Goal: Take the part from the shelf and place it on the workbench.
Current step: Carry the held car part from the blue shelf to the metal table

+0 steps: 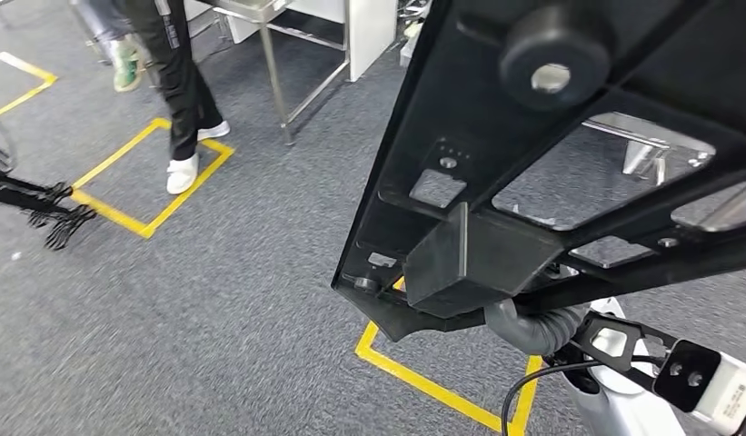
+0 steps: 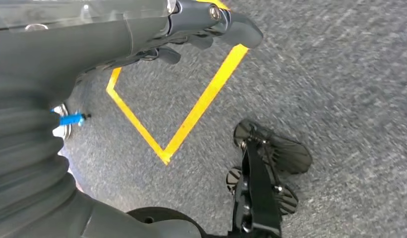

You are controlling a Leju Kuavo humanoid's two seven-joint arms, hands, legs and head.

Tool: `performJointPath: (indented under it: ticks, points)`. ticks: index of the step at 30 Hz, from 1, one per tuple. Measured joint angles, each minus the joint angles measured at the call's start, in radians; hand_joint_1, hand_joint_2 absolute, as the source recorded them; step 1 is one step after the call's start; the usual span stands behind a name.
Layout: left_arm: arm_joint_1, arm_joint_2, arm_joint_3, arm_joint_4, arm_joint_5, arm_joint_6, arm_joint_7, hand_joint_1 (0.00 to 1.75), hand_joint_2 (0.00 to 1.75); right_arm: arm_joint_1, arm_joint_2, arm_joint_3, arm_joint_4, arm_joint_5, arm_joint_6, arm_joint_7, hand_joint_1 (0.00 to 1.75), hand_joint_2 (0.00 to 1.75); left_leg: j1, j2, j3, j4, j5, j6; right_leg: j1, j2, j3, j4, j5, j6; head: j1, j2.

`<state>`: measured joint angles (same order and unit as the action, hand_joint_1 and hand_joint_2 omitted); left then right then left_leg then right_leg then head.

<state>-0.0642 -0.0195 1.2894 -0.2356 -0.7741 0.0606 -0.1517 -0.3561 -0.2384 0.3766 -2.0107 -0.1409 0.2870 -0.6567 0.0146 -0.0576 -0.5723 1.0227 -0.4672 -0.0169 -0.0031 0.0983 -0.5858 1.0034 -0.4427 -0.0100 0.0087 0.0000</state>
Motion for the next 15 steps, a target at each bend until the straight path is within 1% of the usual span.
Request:
performJointPath:
  ticks: [1, 2, 3, 4, 5, 6, 7, 8, 9, 10, 11, 12, 13, 14, 15]
  points:
    - [0.0, 0.0, 0.001, 0.0, 0.0, -0.001, -0.003, 0.0, 1.75, -0.001, 0.002, 0.0, 0.003, 0.0, 0.002, -0.001, 1.75, 1.75, -0.001, -0.007, 0.005, -0.014, -0.002, 0.005, -0.002, 0.01, -0.004, 0.001, 0.001, 0.006, 0.0, 0.0]
    - [-0.001, 0.0, 0.002, 0.0, 0.0, -0.004, -0.006, 0.0, 1.75, -0.002, 0.003, 0.0, 0.006, 0.001, 0.004, -0.001, 1.75, 1.75, -0.003, 0.001, 0.007, -0.018, -0.002, 0.009, -0.005, 0.02, -0.007, 0.001, 0.002, 0.013, 0.0, 0.0]
    - [-0.003, -0.001, 0.002, 0.0, -0.001, -0.007, -0.008, 0.0, 1.75, -0.003, 0.004, 0.0, 0.009, 0.002, 0.005, 0.001, 1.75, 1.75, -0.002, 0.011, 0.009, -0.021, 0.001, 0.015, -0.006, 0.023, -0.009, 0.001, 0.003, 0.019, -0.001, 0.0]
    - [-0.005, -0.002, 0.002, 0.0, -0.003, -0.011, -0.009, 0.0, 1.75, -0.006, 0.004, -0.001, 0.01, 0.003, 0.005, 0.004, 1.75, 1.75, -0.001, 0.02, 0.012, -0.026, 0.004, 0.021, -0.006, 0.01, -0.012, 0.008, -0.002, 0.025, 0.0, 0.0]
    - [-0.006, -0.003, 0.002, 0.0, -0.004, -0.014, -0.01, 0.0, 1.75, -0.009, 0.004, -0.001, 0.011, 0.005, 0.006, 0.007, 1.75, 1.75, 0.002, 0.032, 0.015, -0.031, 0.007, 0.027, -0.004, -0.014, -0.023, 0.03, -0.017, 0.03, 0.003, 0.0]
    - [-0.007, -0.004, 0.002, 0.0, -0.006, -0.017, -0.01, 0.0, 1.75, -0.013, 0.004, -0.002, 0.012, 0.007, 0.006, 0.01, 1.75, 1.75, 0.003, 0.043, 0.017, -0.034, 0.009, 0.032, -0.004, -0.043, -0.044, 0.074, -0.043, 0.036, 0.005, 0.0]
    - [-0.005, -0.003, 0.002, 0.0, -0.007, -0.019, -0.011, 0.0, 1.75, -0.017, 0.005, -0.002, 0.013, 0.007, 0.006, 0.012, 1.75, 1.75, 0.002, 0.054, 0.018, -0.035, 0.008, 0.035, -0.005, -0.07, -0.075, 0.137, -0.075, 0.042, 0.008, 0.0]
    - [-0.004, -0.003, 0.002, 0.0, -0.008, -0.021, -0.011, 0.0, 1.75, -0.018, 0.006, -0.002, 0.015, 0.008, 0.007, 0.014, 1.75, 1.75, 0.002, 0.067, 0.018, -0.035, 0.007, 0.037, -0.008, -0.082, -0.11, 0.206, -0.105, 0.047, 0.01, 0.0]
    - [-0.002, -0.003, 0.002, 0.0, -0.007, -0.024, -0.011, 0.0, 1.75, -0.018, 0.007, -0.002, 0.017, 0.008, 0.008, 0.015, 1.75, 1.75, 0.001, 0.079, 0.018, -0.034, 0.005, 0.037, -0.011, -0.087, -0.139, 0.261, -0.121, 0.052, 0.01, 0.0]
    - [-0.001, -0.003, 0.002, 0.0, -0.007, -0.027, -0.011, 0.0, 1.75, -0.018, 0.007, -0.002, 0.02, 0.008, 0.01, 0.016, 1.75, 1.75, 0.001, 0.09, 0.018, -0.034, 0.003, 0.036, -0.014, -0.09, -0.152, 0.283, -0.119, 0.055, 0.01, 0.0]
    - [-0.001, -0.004, 0.002, 0.0, -0.007, -0.029, -0.012, 0.0, 1.75, -0.019, 0.007, -0.002, 0.023, 0.008, 0.012, 0.017, 1.75, 1.75, 0.001, 0.102, 0.02, -0.033, 0.001, 0.035, -0.016, -0.094, -0.144, 0.265, -0.099, 0.056, 0.01, 0.0]
    - [-0.001, -0.004, 0.002, 0.0, -0.007, -0.031, -0.013, 0.0, 1.75, -0.02, 0.008, -0.002, 0.025, 0.008, 0.014, 0.017, 1.75, 1.75, 0.001, 0.112, 0.022, -0.032, -0.002, 0.032, -0.017, -0.104, -0.114, 0.207, -0.064, 0.056, 0.01, 0.0]
    - [-0.002, -0.004, 0.002, 0.0, -0.007, -0.033, -0.015, 0.0, 1.75, -0.023, 0.008, -0.002, 0.027, 0.008, 0.017, 0.017, 1.75, 1.75, 0.0, 0.122, 0.026, -0.031, -0.006, 0.029, -0.015, -0.128, -0.076, 0.131, -0.031, 0.054, 0.01, 0.0]
    - [-0.003, -0.004, 0.002, 0.0, -0.007, -0.035, -0.016, 0.0, 1.75, -0.026, 0.008, -0.002, 0.028, 0.008, 0.018, 0.016, 1.75, 1.75, -0.002, 0.131, 0.028, -0.028, -0.01, 0.024, -0.011, -0.148, -0.043, 0.065, -0.008, 0.047, 0.01, 0.0]
    - [-0.004, -0.004, 0.002, 0.0, -0.007, -0.037, -0.017, 0.0, 1.75, -0.03, 0.01, -0.002, 0.03, 0.008, 0.019, 0.016, 1.75, 1.75, -0.005, 0.14, 0.03, -0.027, -0.014, 0.018, -0.006, -0.163, -0.021, 0.021, 0.004, 0.04, 0.01, 0.0]
